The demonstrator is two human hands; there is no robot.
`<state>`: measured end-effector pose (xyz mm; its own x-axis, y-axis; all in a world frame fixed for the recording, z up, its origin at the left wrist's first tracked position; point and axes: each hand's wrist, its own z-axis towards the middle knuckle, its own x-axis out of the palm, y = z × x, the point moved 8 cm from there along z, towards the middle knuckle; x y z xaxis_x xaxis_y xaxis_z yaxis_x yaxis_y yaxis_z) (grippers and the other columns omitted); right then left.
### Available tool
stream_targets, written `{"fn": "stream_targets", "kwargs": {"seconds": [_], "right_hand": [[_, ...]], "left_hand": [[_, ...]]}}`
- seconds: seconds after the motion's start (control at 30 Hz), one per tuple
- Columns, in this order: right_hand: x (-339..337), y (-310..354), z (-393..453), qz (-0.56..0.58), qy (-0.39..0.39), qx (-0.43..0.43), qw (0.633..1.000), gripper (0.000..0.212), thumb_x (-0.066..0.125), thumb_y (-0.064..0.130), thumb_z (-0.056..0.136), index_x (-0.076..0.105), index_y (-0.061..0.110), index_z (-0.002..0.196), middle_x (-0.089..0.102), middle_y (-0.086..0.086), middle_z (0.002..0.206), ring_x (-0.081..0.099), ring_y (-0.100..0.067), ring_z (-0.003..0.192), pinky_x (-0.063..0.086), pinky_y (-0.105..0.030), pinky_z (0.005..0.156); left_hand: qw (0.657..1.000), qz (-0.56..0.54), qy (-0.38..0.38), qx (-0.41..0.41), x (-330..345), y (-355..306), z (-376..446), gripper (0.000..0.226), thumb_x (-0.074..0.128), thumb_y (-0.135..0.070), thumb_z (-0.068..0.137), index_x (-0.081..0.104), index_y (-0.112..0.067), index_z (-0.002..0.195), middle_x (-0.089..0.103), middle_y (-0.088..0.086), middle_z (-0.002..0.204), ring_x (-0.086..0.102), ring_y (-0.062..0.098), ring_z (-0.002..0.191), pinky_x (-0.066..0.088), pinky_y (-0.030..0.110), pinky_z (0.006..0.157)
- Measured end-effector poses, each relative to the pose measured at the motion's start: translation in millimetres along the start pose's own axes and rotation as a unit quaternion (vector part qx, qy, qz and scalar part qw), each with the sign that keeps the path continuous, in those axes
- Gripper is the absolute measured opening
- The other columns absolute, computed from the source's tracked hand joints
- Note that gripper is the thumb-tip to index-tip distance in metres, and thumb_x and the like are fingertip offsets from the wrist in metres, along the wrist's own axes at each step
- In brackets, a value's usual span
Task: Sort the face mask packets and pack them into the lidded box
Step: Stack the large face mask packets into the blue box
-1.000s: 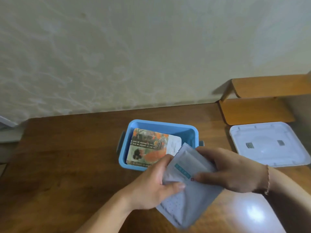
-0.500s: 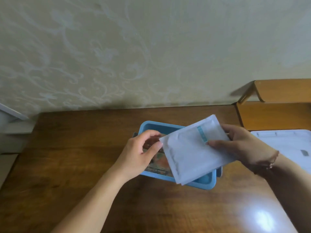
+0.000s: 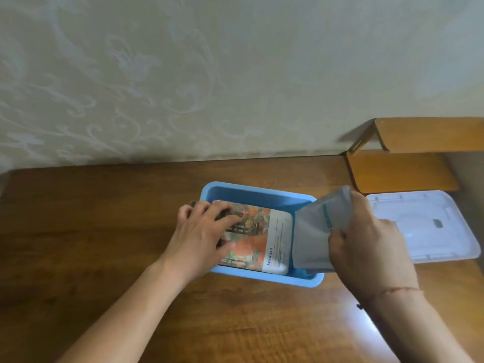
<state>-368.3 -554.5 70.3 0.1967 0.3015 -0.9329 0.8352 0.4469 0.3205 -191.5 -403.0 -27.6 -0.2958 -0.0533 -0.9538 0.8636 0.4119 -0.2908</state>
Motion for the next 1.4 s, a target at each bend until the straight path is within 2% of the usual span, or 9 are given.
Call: {"fn": "stream_targets", "kwargs": {"seconds": [0.33, 0.53, 0.77, 0.93, 0.97, 1.03, 1.1, 1.3, 1.4], "right_hand": [[52.7, 31.6, 0.4, -0.123, 0.081, -0.003, 0.989, 0.047, 0.040, 0.009, 0.093, 0.021, 0.015, 0.135, 0.029, 0.005, 0.066, 0.041, -0.022, 0.066, 0.036, -0.031, 0.056], [95.8, 16.7, 12.0, -0.061, 0.096, 0.039, 0.993, 0.026, 0.040, 0.007, 0.093, 0.018, 0.019, 0.098, 0.063, -0.006, 0.088, 0.056, -0.024, 0.067, 0.053, -0.038, 0.058], [87.9, 7.8, 3.8, -0.031, 0.144, 0.040, 0.988, 0.029, 0.048, 0.020, 0.095, 0.032, 0.014, 0.118, 0.045, 0.003, 0.076, 0.056, -0.023, 0.071, 0.051, -0.033, 0.058], [36.2, -1.4, 13.9, -0.058, -0.035, -0.044, 0.997, 0.032, 0.049, 0.035, 0.094, 0.053, 0.016, 0.120, 0.063, -0.008, 0.096, 0.060, -0.030, 0.085, 0.051, -0.037, 0.068], [41.7, -2.9, 16.4, -0.017, -0.044, -0.065, 0.997, 0.040, 0.049, 0.032, 0.095, 0.048, 0.013, 0.131, 0.060, -0.012, 0.119, 0.057, -0.032, 0.108, 0.051, -0.042, 0.086], [71.7, -2.8, 20.4, 0.028, 0.022, -0.098, 0.995, 0.060, 0.041, 0.026, 0.099, 0.016, 0.009, 0.151, 0.018, -0.011, 0.158, 0.014, -0.025, 0.147, 0.021, -0.038, 0.119], [99.6, -4.0, 20.4, 0.044, 0.092, -0.100, 0.990, 0.065, 0.029, 0.016, 0.101, -0.010, 0.012, 0.153, -0.016, -0.003, 0.161, -0.022, -0.013, 0.144, -0.002, -0.036, 0.121], [117.3, -11.5, 9.8, -0.014, 0.074, -0.099, 0.992, 0.074, 0.025, 0.013, 0.096, -0.031, 0.016, 0.144, -0.039, 0.003, 0.149, -0.035, -0.014, 0.138, -0.010, -0.037, 0.118], [117.6, -8.8, 14.9, 0.066, 0.083, -0.098, 0.990, 0.075, 0.029, 0.008, 0.095, -0.023, 0.017, 0.149, -0.028, 0.004, 0.156, -0.026, -0.014, 0.144, -0.006, -0.037, 0.121]], "left_hand": [[0.999, -0.039, -0.018, 0.020, 4.8, 6.0, -3.2, 0.049, 0.066, -0.044, 0.084, 0.056, -0.033, 0.131, 0.044, -0.008, 0.140, 0.037, 0.018, 0.129, 0.030, 0.047, 0.100], [0.997, -0.062, -0.033, 0.027, 9.1, 8.0, -4.2, 0.047, 0.068, -0.042, 0.083, 0.056, -0.033, 0.128, 0.043, -0.010, 0.138, 0.035, 0.016, 0.127, 0.033, 0.049, 0.099], [0.996, -0.064, -0.050, 0.028, 10.5, 7.9, -4.7, 0.047, 0.068, -0.041, 0.083, 0.056, -0.031, 0.128, 0.044, -0.009, 0.137, 0.037, 0.017, 0.126, 0.036, 0.049, 0.099], [0.996, -0.066, -0.056, 0.022, 11.8, 8.7, -5.9, 0.048, 0.066, -0.044, 0.085, 0.056, -0.031, 0.130, 0.044, -0.008, 0.141, 0.036, 0.018, 0.129, 0.034, 0.046, 0.101], [0.996, -0.065, -0.059, 0.021, 12.0, 7.8, -6.3, 0.048, 0.067, -0.043, 0.084, 0.057, -0.029, 0.129, 0.045, -0.007, 0.140, 0.037, 0.018, 0.128, 0.037, 0.046, 0.100], [0.995, -0.066, -0.070, 0.014, 11.4, 6.1, -6.9, 0.047, 0.067, -0.041, 0.083, 0.060, -0.028, 0.126, 0.047, -0.008, 0.137, 0.038, 0.017, 0.125, 0.041, 0.044, 0.096], [0.994, -0.067, -0.081, 0.008, 11.1, 4.1, -8.3, 0.045, 0.067, -0.041, 0.083, 0.061, -0.027, 0.125, 0.049, -0.008, 0.134, 0.040, 0.017, 0.122, 0.043, 0.041, 0.095], [0.993, -0.070, -0.097, -0.019, 13.6, 0.0, -15.7, 0.044, 0.061, -0.044, 0.082, 0.062, -0.026, 0.123, 0.050, -0.008, 0.133, 0.041, 0.016, 0.121, 0.043, 0.035, 0.093], [0.992, -0.066, -0.105, -0.029, 14.9, -2.8, -19.5, 0.044, 0.061, -0.044, 0.082, 0.062, -0.027, 0.123, 0.051, -0.008, 0.132, 0.041, 0.017, 0.120, 0.044, 0.035, 0.090]]}}
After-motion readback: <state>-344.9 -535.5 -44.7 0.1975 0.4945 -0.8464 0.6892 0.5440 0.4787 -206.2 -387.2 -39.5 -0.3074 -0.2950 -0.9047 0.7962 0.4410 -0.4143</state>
